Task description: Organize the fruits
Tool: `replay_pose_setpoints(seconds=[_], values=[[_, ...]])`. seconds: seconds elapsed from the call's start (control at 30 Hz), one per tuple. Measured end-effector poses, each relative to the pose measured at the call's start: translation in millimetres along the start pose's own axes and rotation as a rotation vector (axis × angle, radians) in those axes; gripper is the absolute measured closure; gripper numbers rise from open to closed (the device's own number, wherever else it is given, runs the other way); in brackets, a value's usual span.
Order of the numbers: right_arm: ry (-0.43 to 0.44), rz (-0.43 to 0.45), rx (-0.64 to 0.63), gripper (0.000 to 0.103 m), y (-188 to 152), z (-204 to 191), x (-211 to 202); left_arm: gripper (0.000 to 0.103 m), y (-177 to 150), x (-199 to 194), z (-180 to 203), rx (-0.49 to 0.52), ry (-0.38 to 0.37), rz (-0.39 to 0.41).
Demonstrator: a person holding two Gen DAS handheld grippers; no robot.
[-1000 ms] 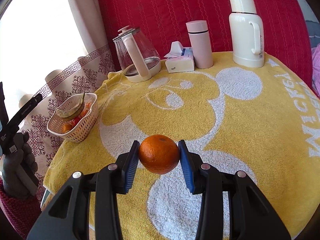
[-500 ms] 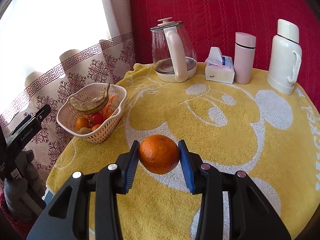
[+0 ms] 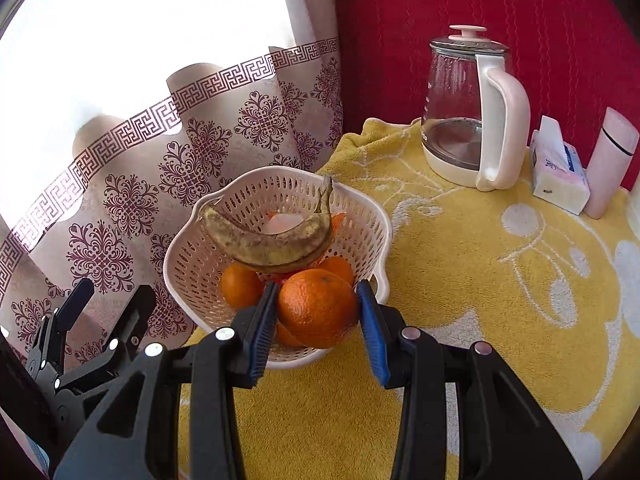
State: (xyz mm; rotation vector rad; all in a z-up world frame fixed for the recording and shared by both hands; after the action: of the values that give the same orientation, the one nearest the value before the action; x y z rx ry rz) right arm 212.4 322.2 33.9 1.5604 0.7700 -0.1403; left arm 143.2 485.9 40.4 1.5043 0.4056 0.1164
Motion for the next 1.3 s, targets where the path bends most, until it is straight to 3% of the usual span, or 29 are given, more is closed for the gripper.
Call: replay_pose_setpoints(seconds=[0.43,1.0,1.3], values=[[-0.019,-0.051,-0.001,0.063,-9.9,-3.9,30.9,0.003,-5.1,2.1,5.4,0.023,-0.01,-0.017],[0.003,-0.006,-0.002,0.062,-6.2,-11.8,15.0,0.003,-6.3,1.7,6.2,0.024,-0.016,-0.022],[-0.106,0.064,-0.069,0.057,-11.2,4.8,-8.8,0.003,-7.2,0.8,9.4,0.031,-0.025,-0.024]])
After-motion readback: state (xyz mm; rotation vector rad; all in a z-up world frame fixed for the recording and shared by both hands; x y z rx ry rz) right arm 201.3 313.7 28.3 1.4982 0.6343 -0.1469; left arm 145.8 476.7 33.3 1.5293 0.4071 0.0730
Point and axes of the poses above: each gripper's, at about its wrist camera, not at the fingertips, and x roughly the way its jaws point, z to its right, y to its top, the point moved 9 cm from there along x, roughly the way its jaws point, and after that the axes turned 12 degrees about z, right-handed, at the moved point
